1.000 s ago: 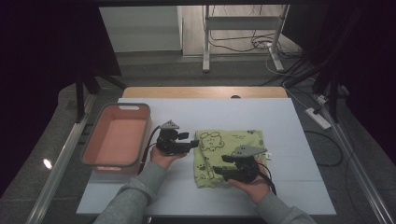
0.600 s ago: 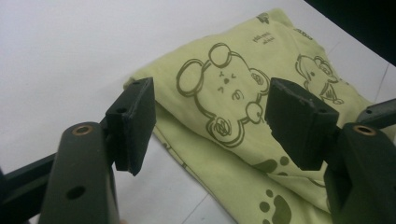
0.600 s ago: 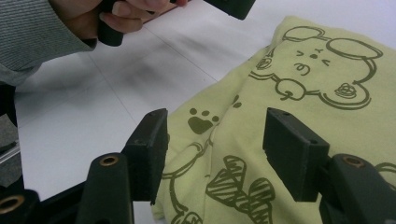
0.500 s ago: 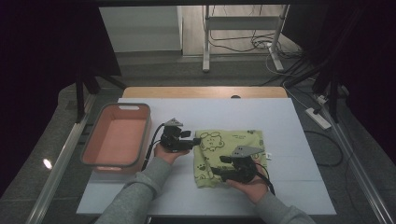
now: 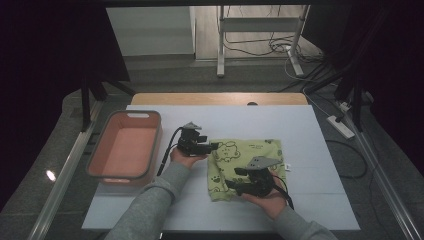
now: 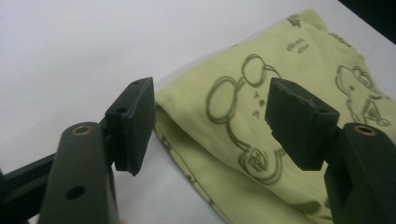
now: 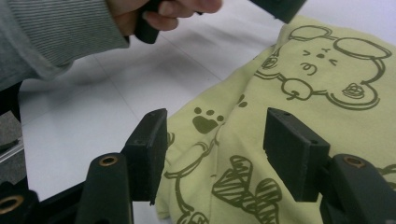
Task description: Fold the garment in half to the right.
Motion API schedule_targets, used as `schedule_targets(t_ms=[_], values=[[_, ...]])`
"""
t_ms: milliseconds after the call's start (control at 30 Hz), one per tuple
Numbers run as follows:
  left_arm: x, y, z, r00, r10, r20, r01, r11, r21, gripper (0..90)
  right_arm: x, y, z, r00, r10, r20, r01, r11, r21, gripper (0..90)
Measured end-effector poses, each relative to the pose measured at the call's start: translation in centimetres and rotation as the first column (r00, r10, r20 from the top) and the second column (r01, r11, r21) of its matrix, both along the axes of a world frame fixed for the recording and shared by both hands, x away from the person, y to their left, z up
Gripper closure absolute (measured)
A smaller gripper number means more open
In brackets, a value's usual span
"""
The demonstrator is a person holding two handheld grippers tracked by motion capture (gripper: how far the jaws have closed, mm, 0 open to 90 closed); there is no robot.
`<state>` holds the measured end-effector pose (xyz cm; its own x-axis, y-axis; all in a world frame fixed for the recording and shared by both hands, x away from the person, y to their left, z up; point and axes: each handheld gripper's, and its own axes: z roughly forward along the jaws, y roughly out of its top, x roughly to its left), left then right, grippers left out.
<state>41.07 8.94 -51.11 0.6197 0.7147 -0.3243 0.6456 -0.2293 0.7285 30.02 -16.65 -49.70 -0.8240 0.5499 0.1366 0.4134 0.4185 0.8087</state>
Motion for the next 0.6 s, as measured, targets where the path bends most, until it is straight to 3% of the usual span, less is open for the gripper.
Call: schedule_targets(t_ms=[200, 600], values=[[1.2, 0.0, -0.8, 0.9995, 0.025, -0.018, -0.025, 0.9997, 0.007, 33.7, -0.1, 0.2, 0.0, 1.0, 0.005, -0.001, -0.005, 1.0, 0.003, 41.0], [2.6, -0.4, -2.1, 0.9982, 0.027, -0.054, -0.025, 0.9993, 0.028, 33.3, -0.1, 0.4, -0.1, 0.9999, 0.011, -0.006, -0.011, 1.0, -0.001, 40.9]])
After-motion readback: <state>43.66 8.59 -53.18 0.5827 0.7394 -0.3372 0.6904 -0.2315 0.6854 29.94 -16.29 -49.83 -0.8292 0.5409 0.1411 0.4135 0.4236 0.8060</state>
